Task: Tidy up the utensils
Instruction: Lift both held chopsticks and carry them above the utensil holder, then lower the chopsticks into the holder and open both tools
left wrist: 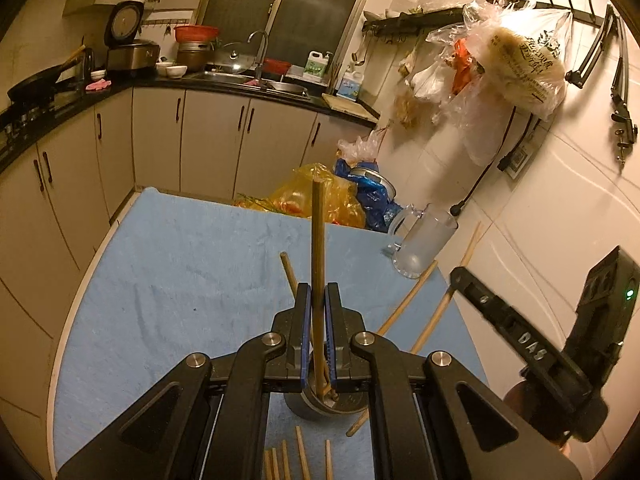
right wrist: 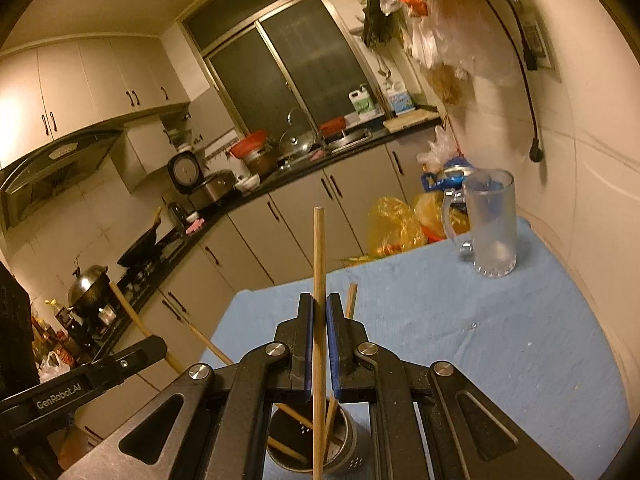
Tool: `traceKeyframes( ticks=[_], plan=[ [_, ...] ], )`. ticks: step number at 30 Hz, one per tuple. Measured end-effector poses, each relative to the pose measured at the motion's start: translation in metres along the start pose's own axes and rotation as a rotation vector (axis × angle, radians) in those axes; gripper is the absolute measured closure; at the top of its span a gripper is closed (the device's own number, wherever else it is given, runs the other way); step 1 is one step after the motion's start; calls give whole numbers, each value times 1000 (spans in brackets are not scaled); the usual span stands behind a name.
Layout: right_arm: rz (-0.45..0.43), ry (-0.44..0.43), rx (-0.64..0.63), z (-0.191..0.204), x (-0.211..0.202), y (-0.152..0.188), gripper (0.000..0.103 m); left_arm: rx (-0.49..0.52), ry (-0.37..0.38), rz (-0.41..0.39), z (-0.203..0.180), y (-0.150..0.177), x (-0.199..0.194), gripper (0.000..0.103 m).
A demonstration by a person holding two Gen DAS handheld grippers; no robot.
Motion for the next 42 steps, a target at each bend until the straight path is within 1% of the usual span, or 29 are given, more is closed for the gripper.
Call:
traceKeyframes(
  ticks=[3,8,10,15,26,30,33,36,38,41,42],
  plan=[
    [-19,-13,-7,5,-10,-9,96,-1,-6,-2,0,1,1,97],
    [-87,-18,-35,17,-30,-30,96,-6,-9,10,3,3,7,97],
    [-104,-4,-39,17,-32,-36,96,-9,-10,15,3,4,10,97],
    [-113,19,-18,7,-27,-38,96,-7,-12,27,4,8,15,97],
    [20,33,8,-10,11,-2,96,-7,-6,57,6,16,25,97],
    [65,26,18,-12,16,8,93,3,-5,49,4,16,22,97],
    [66,25,17,-12,10,8,93,11,-1,39,4,16,17,97],
    [54,16,10,-8,0,7,86,10,6,33,4,17,10,96],
    [41,12,-6,-3,-11,7,79,8,14,30,5,18,4,95],
    [40,13,-30,1,-26,17,75,8,13,18,8,22,-7,90],
    [45,10,-34,2,-30,22,75,9,10,13,10,24,-12,87]
  ],
)
Point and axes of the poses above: each gripper's, at about its wrist camera, not at the fingertips, and x roughly the way its jaws point, z to its left, y to its underside, the point moved 7 cm from there along x, roughly the way its jaws point, and after that the axes turned 11 degrees about -y, right-handed, at the moved point
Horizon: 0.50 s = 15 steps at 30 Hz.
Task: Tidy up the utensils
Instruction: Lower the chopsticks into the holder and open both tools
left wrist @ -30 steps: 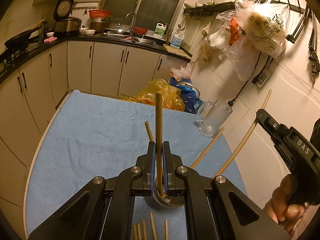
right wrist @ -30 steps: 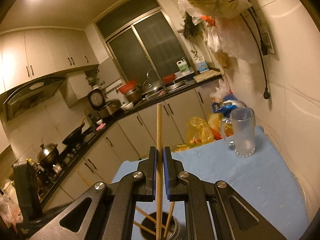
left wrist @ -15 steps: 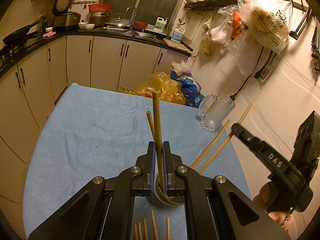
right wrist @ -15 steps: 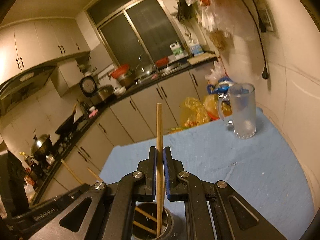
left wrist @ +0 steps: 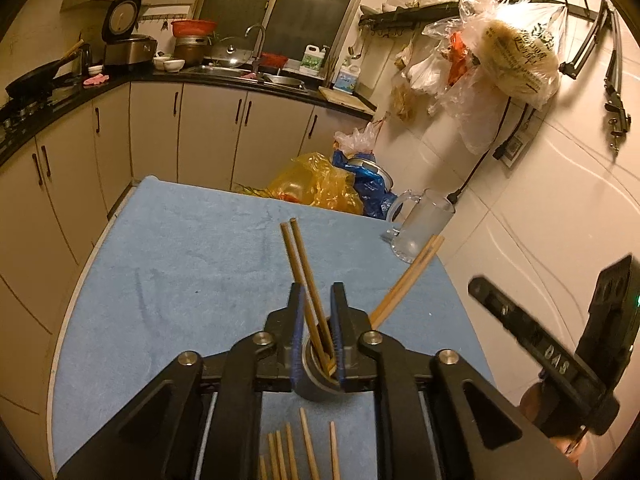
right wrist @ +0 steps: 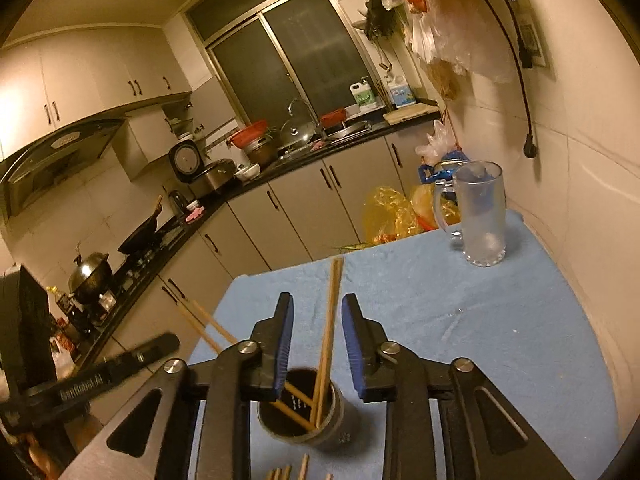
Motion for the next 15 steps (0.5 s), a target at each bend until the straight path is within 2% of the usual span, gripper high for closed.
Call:
traceKeyframes(
  ticks=[5,10,13,15],
  plan=[
    [36,30,-67,5,-15,37,71,-17,-20,-20,14,17,-20,84],
    [126,58,-107,5,-19,86,70,-24,-55,-18,32,51,-34,77],
    [161,90,-127,1,-21,112,70,-18,-87,14,43,76,-30,74],
    [203,81,-115,-2,-20,129,70,-40,-104,54,55,98,-24,73]
  ],
)
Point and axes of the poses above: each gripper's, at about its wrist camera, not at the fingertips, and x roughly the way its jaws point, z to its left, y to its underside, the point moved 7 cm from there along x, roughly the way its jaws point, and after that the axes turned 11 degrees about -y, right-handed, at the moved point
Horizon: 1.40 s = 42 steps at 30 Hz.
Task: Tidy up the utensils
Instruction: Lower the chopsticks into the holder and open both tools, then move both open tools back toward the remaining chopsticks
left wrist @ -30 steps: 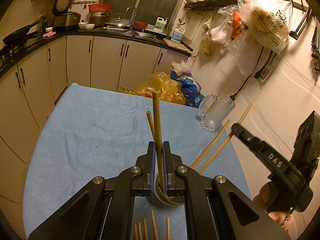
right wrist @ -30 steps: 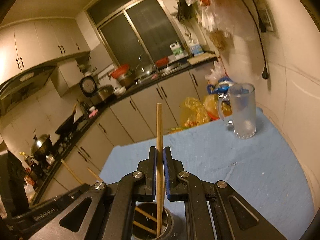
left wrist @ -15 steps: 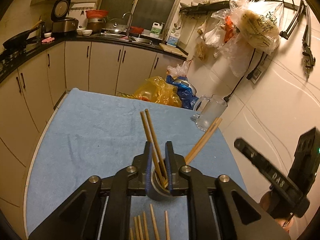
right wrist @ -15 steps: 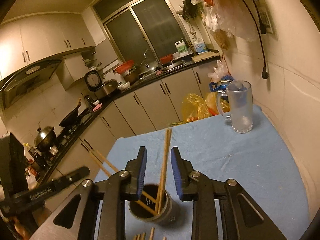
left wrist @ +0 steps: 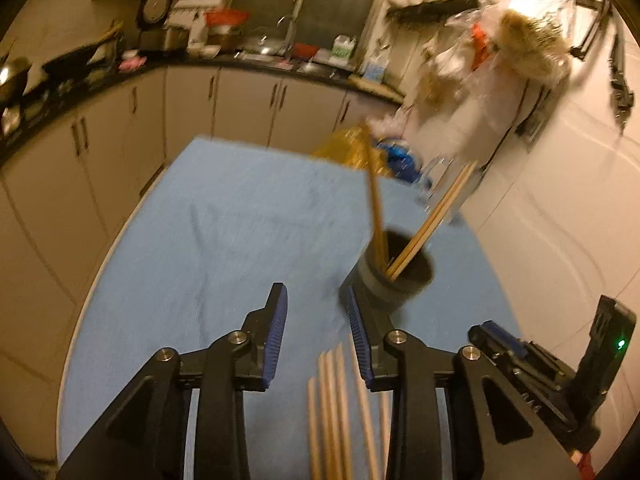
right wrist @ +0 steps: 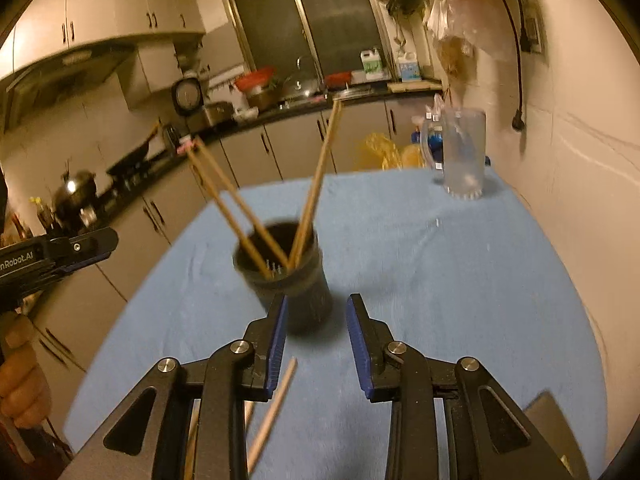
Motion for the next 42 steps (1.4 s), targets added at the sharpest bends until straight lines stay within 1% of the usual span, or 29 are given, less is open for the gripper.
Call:
traceKeyframes(
  ticks=[3,7,10,13,15,18,19,22,23,24,27,28,31,35,37,42],
  plan=[
    [22,-16,39,-5,3,17,70,-19,-3,59,14,29,11,72],
    [53,-45,77,-5,9,41,70,-39,-33,87,28,66,20,63],
    [92,-83,133,-5,17,60,70,-24,-55,103,32,90,25,62],
    [120,-63,134,-5,25,76,71,-18,-37,108,32,108,28,62],
    [123,-43,135,-7,29,83,71,-17,-26,128,32,115,31,62],
    [123,-2,123,-12,33,91,73,34,-13,153,24,122,34,62],
    [119,1,129,-15,32,92,75,47,-6,159,20,123,34,62],
    [129,3,139,-19,35,95,76,81,18,195,9,128,39,63],
    [127,4,146,-20,35,95,76,87,26,206,5,130,41,65],
    [127,-1,151,-21,35,95,76,94,26,211,3,131,43,69],
    [128,-6,152,-21,35,95,76,114,19,234,-4,135,48,72],
    [129,-9,154,-21,35,95,76,116,16,238,-5,136,49,75],
    [125,-15,158,-21,34,94,76,130,-6,251,-7,137,54,82],
    [123,-25,167,-23,34,94,76,136,-22,254,-9,135,57,84],
    [122,-29,165,-22,34,94,76,151,-44,253,-11,133,61,86],
    [145,-17,150,-20,36,94,76,176,-109,265,-12,129,66,87]
  ],
)
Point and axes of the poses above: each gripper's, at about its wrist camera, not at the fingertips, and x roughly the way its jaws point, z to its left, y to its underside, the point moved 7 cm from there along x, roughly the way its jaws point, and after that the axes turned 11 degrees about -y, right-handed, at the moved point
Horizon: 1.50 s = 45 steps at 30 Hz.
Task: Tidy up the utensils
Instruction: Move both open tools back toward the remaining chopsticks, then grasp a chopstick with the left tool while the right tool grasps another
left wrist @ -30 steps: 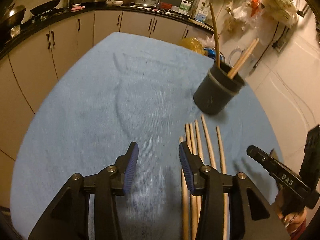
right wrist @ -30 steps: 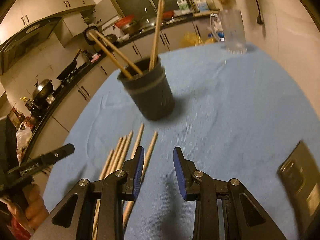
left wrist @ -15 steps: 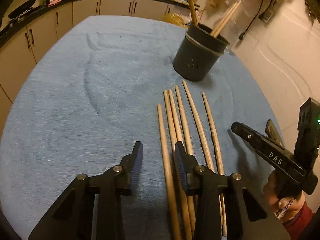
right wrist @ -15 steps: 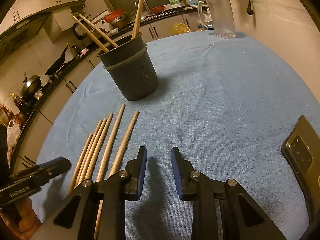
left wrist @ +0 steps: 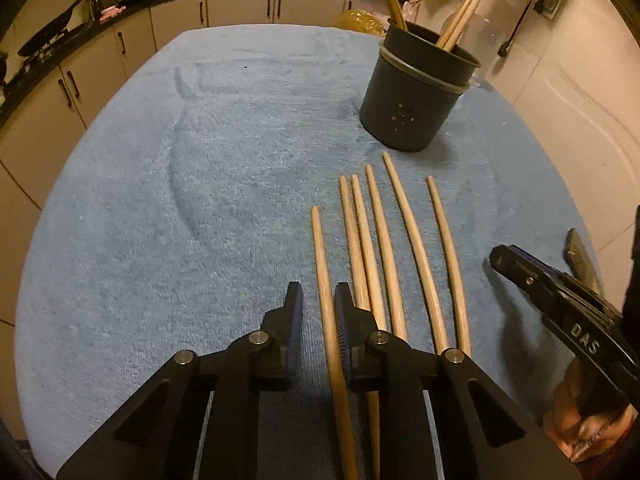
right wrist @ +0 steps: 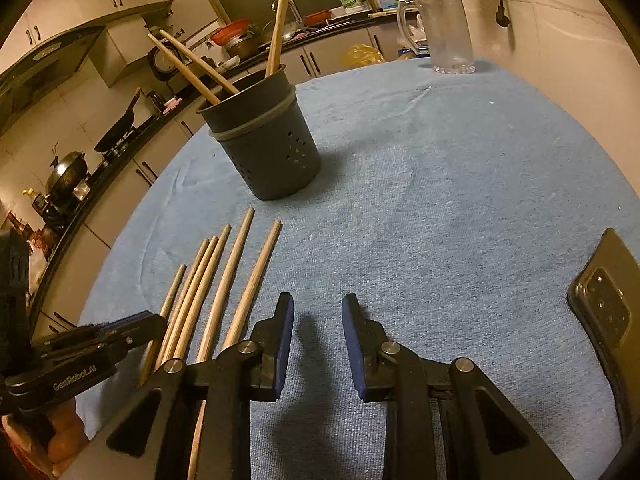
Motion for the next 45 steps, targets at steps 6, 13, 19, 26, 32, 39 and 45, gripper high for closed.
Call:
traceKeyframes(
  ticks=[6,13,19,26,32,39,45],
  plan=[
    [90,-36,3,18,11,-9,76,-48,33,29,11,1,0,96],
    [219,-12,8,38,43,-18,76,-55,70,41,15,1,0,96],
    [262,85,-34,43,58,-24,90,-47,65,30,15,-1,0,97],
    [237,-3,37,41,53,-29,96,-51,77,2,16,-7,-1,97],
    [103,-71,23,53,16,-48,96,-90,115,-99,29,-18,-38,97],
    [-80,-129,-42,78,-31,-60,96,-139,134,-201,44,-30,-79,97],
    [-188,-172,-85,90,-64,-69,96,-153,131,-269,50,-41,-104,97]
  ],
)
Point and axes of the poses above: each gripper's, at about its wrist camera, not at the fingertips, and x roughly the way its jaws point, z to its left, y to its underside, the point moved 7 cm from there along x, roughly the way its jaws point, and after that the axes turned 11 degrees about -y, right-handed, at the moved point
